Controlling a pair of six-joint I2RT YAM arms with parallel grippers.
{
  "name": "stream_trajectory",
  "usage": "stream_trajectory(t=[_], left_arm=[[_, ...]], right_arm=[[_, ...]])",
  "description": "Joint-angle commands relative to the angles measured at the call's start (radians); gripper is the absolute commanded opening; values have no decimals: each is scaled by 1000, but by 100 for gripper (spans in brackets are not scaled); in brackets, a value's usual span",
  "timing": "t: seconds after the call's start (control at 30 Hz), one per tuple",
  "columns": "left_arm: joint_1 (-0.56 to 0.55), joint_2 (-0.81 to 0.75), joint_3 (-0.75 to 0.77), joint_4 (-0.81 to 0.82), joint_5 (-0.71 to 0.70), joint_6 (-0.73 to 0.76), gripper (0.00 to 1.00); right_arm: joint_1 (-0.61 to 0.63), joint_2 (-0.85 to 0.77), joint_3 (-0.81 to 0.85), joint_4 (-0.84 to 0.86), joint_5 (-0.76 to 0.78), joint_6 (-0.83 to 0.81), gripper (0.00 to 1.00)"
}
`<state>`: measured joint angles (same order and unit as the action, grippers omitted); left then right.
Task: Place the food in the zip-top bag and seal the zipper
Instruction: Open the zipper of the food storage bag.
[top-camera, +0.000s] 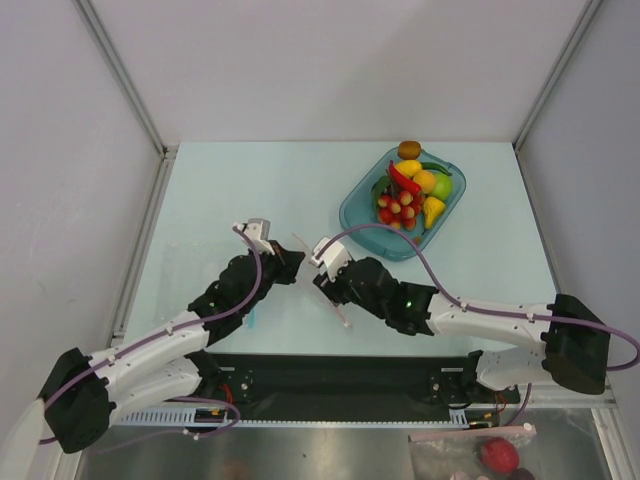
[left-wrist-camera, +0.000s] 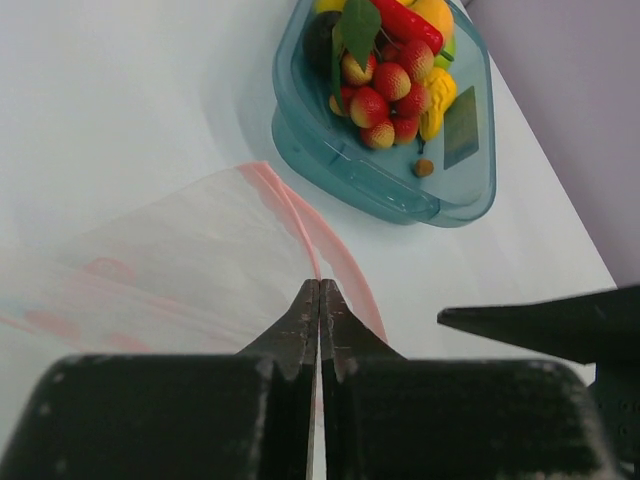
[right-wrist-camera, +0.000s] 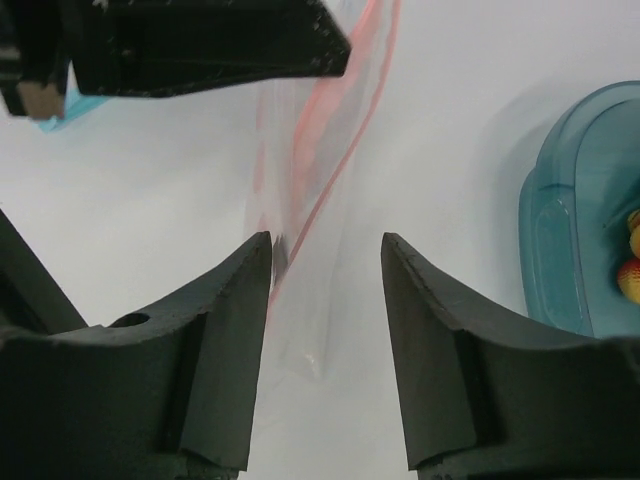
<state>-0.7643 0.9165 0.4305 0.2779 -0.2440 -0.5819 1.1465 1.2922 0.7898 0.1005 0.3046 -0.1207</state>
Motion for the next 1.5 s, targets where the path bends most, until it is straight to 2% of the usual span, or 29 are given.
stream_trajectory(t=[0.0, 0.37, 0.53, 0.83, 1.2, 1.47], left_arm=[[3, 4, 45, 69, 71, 28, 0], [3, 2, 44, 69, 72, 30, 0], [2, 4, 44, 76, 92, 28, 0], [-21, 4, 45, 90, 103, 28, 0], [-82, 51, 70, 101, 87, 51, 0], [-90, 47, 73, 93, 75, 65, 0]], right_arm=[[-40, -51, 20, 22, -68, 55, 53], [-99, -182, -57, 90, -269, 102, 67], [-139, -160, -47, 82, -283, 116, 62], [-133, -42, -1, 79, -246, 168, 61], [-133, -24, -12, 120, -226, 194, 60], [-149, 9, 18, 74, -133, 213, 46]])
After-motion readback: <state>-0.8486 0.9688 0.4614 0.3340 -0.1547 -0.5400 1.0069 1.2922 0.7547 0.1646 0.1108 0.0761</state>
